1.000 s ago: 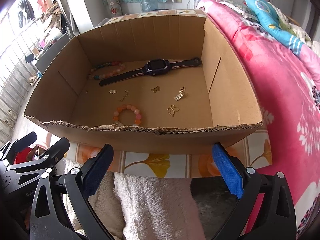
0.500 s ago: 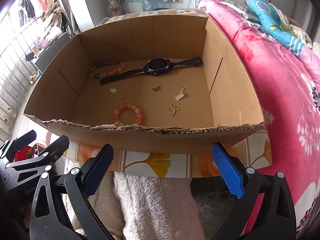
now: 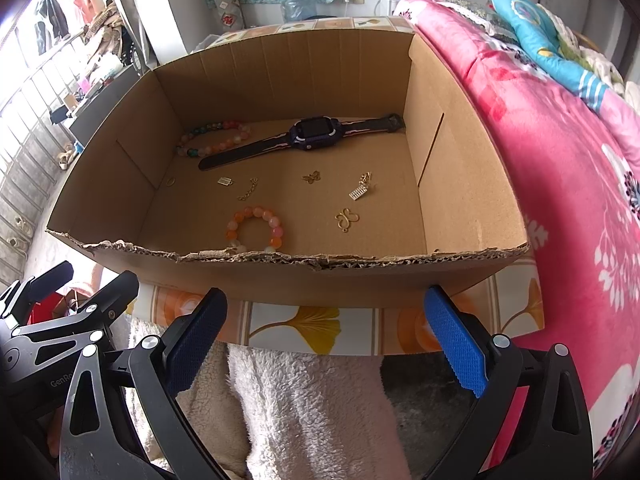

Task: Organize jewelry

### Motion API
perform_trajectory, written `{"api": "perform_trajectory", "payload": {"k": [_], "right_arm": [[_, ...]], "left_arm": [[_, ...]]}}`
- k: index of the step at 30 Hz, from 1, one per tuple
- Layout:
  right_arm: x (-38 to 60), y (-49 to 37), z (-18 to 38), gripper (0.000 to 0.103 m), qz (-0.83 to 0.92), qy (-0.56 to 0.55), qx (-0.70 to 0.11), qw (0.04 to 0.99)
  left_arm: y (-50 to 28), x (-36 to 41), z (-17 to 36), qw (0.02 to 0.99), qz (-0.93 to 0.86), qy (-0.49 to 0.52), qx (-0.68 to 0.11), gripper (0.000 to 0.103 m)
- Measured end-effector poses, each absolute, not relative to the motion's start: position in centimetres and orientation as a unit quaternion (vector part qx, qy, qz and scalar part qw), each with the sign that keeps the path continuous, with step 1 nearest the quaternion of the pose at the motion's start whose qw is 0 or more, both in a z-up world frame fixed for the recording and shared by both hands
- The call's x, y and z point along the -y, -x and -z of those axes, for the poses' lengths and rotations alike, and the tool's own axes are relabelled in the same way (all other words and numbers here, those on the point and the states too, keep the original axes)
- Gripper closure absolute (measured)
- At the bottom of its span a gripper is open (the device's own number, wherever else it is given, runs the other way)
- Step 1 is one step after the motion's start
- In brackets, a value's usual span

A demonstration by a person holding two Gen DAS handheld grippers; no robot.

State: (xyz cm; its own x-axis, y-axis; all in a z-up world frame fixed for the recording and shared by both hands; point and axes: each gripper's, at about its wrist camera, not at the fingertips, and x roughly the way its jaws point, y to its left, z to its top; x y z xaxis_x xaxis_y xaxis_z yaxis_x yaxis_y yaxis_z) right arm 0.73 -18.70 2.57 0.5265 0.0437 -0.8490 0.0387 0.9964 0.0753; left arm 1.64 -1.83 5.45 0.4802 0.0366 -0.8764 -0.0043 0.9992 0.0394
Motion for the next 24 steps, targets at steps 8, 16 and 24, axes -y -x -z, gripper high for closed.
{"api": "perform_trajectory", "payload": {"k": [8,16,24], "right_arm": [[18.73,-0.75,-2.58,0.008,-0.001,-0.042,-0.487,0.873],[18.73,-0.71,-2.47,0.008,0.000,-0.044,-0.487,0.872],[18.76,-0.73,-2.45,0.008,0.000,-0.044,-0.488,0.872]], "left_arm": [[-1.64,1.84,-5.45,0.860,-0.012,-0.015,-0.510,0.006],[-1.64,1.86,-5.47,0.860,-0.012,-0.015,-0.510,0.006],[-1.64,1.85,-5.48,0.860,-0.012,-0.015,-0.510,0.006]]}}
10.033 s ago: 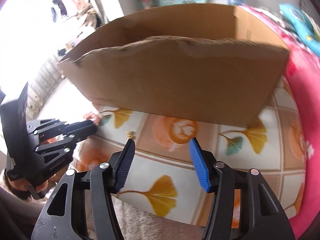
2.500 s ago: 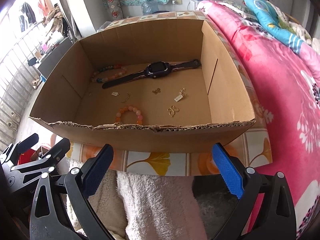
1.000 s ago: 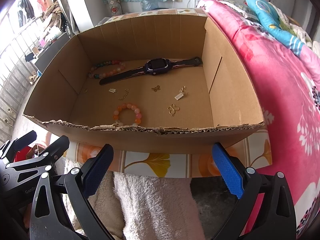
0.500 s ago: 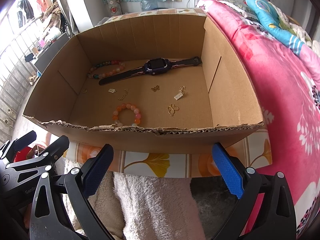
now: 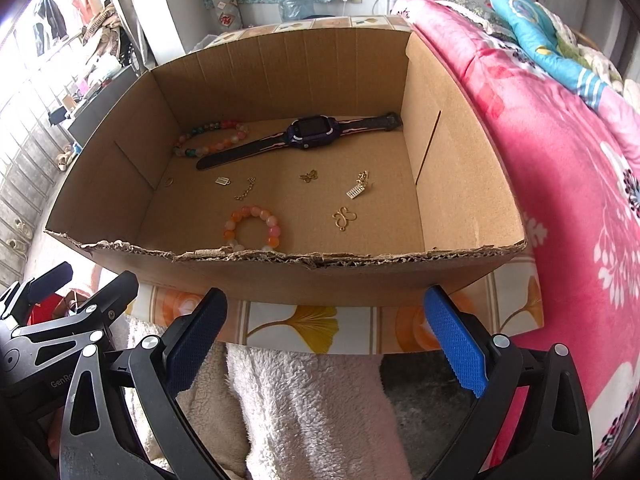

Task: Organize jewelry

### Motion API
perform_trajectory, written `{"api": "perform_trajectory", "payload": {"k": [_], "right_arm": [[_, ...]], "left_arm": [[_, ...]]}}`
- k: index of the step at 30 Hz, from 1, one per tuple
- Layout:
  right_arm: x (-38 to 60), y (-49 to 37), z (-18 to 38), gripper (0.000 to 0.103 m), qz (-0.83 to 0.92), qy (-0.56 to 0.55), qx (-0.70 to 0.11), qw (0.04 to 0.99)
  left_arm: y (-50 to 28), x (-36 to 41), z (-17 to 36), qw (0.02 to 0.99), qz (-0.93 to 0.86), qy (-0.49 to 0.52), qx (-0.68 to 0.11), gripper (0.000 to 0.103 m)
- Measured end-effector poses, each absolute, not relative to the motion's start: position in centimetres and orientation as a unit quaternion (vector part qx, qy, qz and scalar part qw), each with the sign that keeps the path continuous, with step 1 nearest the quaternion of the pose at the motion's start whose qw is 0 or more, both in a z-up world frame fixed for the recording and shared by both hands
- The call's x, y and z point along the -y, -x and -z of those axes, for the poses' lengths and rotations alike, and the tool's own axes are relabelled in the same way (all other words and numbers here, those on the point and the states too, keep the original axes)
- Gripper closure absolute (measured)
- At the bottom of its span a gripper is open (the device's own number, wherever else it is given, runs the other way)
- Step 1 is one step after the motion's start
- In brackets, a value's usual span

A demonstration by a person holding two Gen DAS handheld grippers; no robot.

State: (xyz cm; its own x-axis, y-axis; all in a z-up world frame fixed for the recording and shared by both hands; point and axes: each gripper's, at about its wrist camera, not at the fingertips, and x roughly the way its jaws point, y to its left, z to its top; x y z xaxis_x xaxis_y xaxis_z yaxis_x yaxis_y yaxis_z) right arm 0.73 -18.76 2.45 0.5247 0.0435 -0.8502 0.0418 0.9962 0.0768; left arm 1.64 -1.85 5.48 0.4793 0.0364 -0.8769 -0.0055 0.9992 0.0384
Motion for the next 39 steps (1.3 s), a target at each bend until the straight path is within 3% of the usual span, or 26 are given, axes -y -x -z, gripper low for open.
{"api": "perform_trajectory", "payload": {"k": [39], "right_arm": [[19.09,-0.68,-2.36,0.008,-0.001,-0.043,-0.488,0.872]], "left_arm": [[-1.70,1.88,-5.46,0.860,-0.012,-0.016,-0.511,0.006]]}}
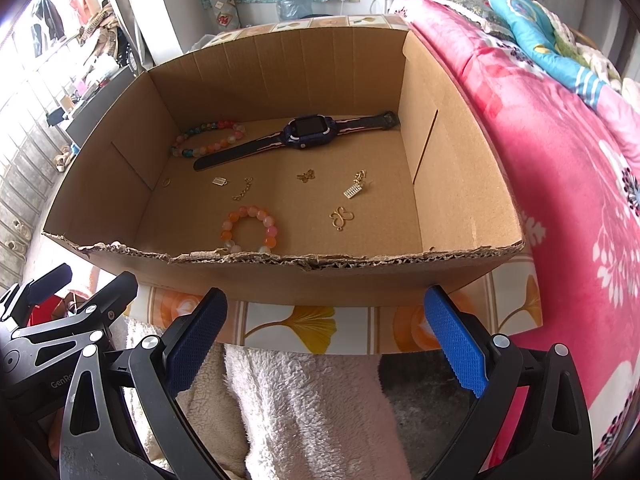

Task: Organize jewelry

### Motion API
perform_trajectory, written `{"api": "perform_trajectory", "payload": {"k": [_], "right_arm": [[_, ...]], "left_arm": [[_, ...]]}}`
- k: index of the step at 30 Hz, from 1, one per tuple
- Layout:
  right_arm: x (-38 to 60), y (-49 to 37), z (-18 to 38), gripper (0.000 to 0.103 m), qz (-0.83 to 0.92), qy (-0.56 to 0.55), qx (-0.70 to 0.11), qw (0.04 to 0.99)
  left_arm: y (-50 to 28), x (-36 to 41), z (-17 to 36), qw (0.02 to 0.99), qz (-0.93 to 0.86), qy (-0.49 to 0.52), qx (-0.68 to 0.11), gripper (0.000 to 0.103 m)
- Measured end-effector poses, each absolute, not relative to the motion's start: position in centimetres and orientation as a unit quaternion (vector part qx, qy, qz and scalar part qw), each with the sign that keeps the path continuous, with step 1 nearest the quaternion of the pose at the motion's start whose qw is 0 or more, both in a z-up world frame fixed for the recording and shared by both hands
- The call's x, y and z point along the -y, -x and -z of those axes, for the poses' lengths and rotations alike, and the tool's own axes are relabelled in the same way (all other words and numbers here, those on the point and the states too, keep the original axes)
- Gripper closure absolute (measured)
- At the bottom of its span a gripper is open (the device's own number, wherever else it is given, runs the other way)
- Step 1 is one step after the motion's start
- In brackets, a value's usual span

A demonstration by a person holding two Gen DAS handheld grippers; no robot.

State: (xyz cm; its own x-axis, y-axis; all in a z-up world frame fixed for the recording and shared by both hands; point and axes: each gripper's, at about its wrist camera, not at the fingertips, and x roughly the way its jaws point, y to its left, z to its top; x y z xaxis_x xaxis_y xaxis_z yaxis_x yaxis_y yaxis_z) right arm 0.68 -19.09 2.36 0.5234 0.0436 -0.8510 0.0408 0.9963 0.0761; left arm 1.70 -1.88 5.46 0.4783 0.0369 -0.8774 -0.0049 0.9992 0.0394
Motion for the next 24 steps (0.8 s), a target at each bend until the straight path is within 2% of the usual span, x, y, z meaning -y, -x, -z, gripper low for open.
{"api": "perform_trajectory", "payload": {"k": [24], "right_arm": [[19.14,-0.82,-2.43,0.008,-0.001,-0.043,-0.489,0.871]], "left_arm": [[-1.63,1.97,-5.40,0.859,-0.012,-0.015,-0.511,0.006]]}}
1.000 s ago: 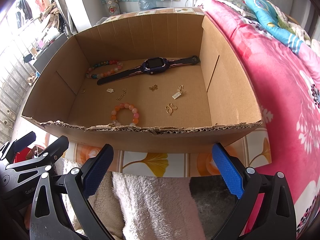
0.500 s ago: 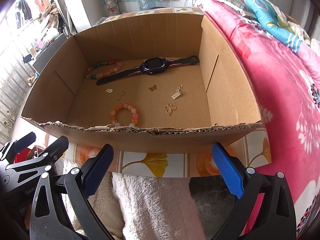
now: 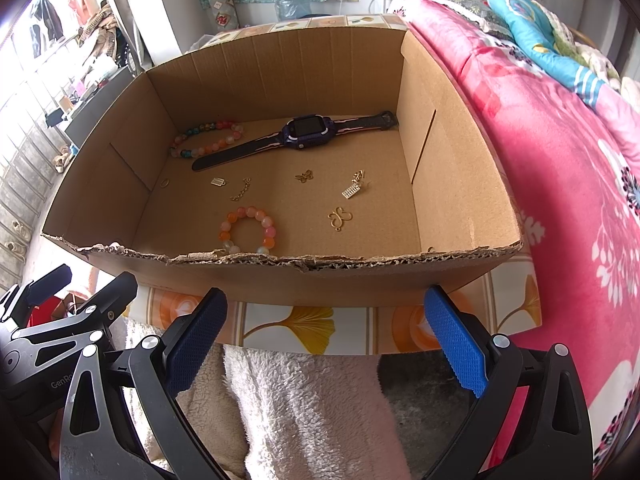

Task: Organize jewelry

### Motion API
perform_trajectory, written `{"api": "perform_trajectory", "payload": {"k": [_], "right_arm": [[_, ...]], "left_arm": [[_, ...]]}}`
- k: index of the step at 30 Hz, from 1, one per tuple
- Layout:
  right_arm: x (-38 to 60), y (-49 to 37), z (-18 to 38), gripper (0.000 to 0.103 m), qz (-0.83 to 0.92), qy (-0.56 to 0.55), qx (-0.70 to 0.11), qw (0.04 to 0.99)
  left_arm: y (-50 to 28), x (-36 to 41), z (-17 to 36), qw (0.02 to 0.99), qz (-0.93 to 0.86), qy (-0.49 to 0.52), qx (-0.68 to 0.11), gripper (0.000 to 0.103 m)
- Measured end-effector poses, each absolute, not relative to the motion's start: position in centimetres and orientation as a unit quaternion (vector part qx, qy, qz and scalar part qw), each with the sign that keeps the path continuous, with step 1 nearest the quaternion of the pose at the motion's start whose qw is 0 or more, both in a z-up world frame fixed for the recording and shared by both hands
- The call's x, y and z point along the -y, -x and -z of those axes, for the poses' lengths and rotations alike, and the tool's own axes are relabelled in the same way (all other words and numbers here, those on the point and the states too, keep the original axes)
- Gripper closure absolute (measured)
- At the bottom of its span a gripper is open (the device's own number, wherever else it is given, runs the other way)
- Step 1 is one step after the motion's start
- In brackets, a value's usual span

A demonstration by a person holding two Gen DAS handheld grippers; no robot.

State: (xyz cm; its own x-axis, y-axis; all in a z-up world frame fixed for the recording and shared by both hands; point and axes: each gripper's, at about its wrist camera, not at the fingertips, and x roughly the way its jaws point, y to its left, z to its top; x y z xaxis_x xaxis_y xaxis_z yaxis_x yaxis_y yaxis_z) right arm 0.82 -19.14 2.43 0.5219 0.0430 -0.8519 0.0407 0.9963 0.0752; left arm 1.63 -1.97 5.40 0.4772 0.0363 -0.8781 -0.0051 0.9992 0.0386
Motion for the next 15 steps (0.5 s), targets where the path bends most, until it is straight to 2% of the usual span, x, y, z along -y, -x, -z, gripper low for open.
{"api": "perform_trajectory", "payload": {"k": [15], "right_arm": [[19.37,-0.82,-2.50,0.008,-0.001,-0.044,-0.490,0.871]], "left_arm": [[-1.52,1.99,-5.30,0.858,-0.011,-0.014,-0.513,0.006]]}}
